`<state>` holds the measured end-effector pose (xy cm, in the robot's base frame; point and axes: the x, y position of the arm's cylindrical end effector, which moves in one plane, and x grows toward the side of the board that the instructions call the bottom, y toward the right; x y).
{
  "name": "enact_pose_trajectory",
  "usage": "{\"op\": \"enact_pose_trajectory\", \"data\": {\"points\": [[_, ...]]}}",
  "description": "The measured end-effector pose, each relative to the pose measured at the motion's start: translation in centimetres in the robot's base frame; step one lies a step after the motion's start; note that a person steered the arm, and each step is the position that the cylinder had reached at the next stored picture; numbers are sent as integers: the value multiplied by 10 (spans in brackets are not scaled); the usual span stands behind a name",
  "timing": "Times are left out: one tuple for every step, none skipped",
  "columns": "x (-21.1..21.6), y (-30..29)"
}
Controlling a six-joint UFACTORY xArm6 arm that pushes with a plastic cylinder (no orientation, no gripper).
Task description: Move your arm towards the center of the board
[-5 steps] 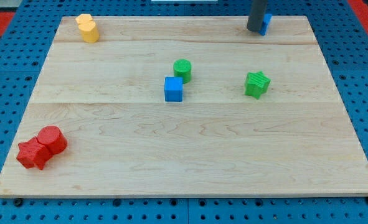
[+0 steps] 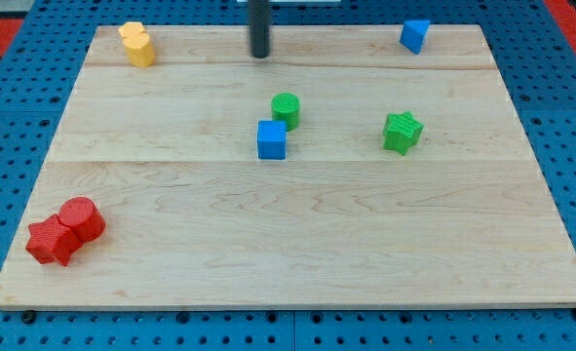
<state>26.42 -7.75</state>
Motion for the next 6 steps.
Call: {"op": "enact_pose_trajectory", "data": {"points": [[71,-45],[154,-52],[195,-42],[188,-17],[173,4],[168,48]]}}
